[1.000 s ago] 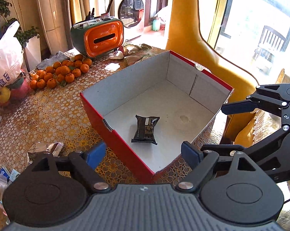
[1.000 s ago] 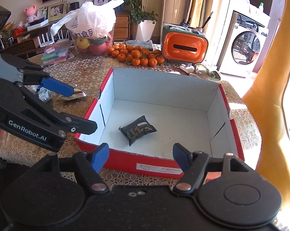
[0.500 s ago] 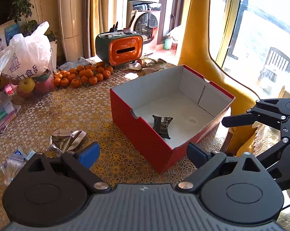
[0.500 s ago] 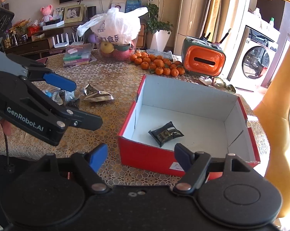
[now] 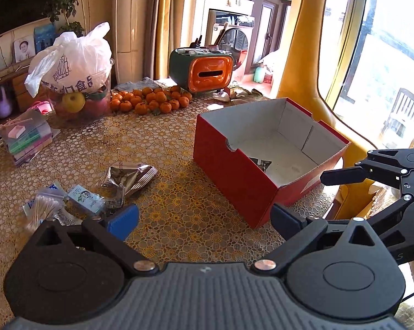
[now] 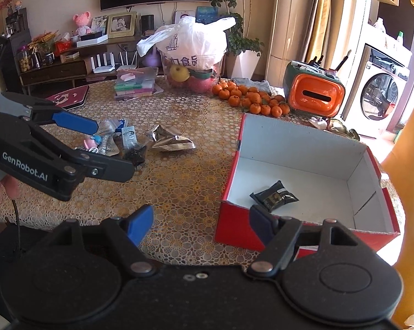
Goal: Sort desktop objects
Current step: 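Withdraw both grippers from the shoebox back toward the remaining items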
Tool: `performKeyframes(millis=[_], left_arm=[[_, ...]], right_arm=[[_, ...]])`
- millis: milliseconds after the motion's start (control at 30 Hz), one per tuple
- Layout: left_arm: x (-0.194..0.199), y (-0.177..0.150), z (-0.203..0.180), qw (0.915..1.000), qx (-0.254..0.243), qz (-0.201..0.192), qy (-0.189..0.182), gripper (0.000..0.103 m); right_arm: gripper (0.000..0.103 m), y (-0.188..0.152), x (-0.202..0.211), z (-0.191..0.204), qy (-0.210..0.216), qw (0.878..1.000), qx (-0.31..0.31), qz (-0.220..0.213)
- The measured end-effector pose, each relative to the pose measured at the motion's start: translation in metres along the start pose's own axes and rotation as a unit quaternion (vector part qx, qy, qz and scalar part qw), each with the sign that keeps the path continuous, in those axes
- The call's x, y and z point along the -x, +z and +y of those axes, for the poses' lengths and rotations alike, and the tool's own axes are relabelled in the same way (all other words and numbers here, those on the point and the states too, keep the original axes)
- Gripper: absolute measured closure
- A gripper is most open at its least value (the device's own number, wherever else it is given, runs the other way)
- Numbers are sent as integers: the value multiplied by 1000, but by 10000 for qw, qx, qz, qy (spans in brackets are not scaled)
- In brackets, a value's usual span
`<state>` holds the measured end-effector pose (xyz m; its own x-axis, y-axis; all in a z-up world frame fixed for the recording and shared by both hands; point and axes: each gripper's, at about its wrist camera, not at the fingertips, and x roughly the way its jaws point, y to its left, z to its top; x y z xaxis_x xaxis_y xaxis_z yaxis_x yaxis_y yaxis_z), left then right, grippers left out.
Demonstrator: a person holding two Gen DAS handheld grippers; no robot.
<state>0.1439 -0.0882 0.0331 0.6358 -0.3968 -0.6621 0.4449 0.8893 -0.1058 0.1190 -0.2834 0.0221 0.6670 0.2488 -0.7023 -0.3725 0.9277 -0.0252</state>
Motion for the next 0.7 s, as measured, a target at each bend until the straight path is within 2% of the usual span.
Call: performKeyframes(millis=[633,700], left_arm=[[28,-61,66,9979,423,-99,490,0],[32,-66,70,9967,474,-184,627,0]], right_arm=[[26,16,-36,42,380,9992,-25,-131],[26,19,-40,48,440,9989,22,-155]])
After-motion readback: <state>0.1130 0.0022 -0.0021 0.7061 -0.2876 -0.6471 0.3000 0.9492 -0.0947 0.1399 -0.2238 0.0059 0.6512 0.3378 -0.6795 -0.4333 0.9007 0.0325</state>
